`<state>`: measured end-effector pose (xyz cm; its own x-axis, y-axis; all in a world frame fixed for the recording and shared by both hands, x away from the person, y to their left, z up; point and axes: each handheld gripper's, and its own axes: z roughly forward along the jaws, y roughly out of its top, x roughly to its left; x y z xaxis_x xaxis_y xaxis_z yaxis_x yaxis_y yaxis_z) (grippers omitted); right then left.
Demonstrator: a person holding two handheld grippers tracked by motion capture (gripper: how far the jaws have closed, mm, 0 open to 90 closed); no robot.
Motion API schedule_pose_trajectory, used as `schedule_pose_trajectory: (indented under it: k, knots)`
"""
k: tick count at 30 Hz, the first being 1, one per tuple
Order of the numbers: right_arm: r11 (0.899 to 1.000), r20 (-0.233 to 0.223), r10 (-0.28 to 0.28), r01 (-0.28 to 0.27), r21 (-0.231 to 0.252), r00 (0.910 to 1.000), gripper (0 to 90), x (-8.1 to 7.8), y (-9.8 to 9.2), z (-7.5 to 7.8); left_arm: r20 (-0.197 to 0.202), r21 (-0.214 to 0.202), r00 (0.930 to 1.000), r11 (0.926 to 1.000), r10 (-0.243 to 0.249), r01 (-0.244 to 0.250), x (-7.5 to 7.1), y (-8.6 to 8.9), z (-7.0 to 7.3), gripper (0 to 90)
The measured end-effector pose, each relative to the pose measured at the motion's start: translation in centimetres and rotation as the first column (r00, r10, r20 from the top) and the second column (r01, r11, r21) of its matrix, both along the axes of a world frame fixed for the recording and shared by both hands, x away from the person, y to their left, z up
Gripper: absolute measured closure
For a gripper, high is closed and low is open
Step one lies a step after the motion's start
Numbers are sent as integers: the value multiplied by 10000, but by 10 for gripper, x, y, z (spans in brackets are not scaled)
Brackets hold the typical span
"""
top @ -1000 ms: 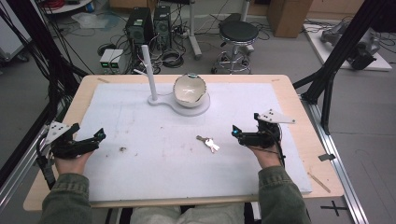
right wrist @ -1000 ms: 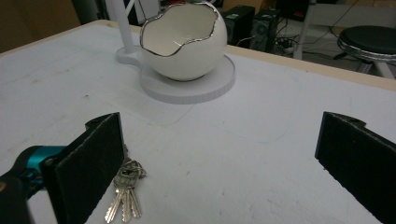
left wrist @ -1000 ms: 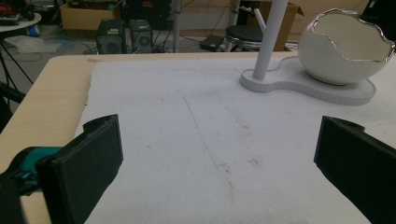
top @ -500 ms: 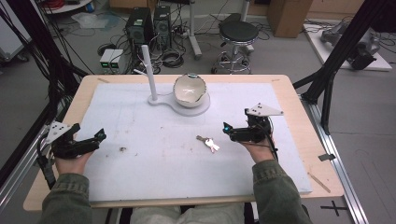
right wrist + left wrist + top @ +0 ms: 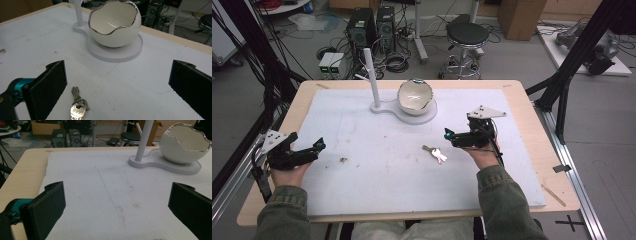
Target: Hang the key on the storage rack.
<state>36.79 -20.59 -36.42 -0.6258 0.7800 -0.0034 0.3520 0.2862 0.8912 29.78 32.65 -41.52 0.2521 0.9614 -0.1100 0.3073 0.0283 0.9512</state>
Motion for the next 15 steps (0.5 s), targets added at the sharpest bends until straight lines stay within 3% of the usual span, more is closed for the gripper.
schedule_pose_trajectory:
  k: [15]
  knots:
    - [9986, -501, 391, -408, -341, 9980, 7, 15, 20, 1, 24, 16, 10000, 10000, 18, -18, 0, 0, 0, 17]
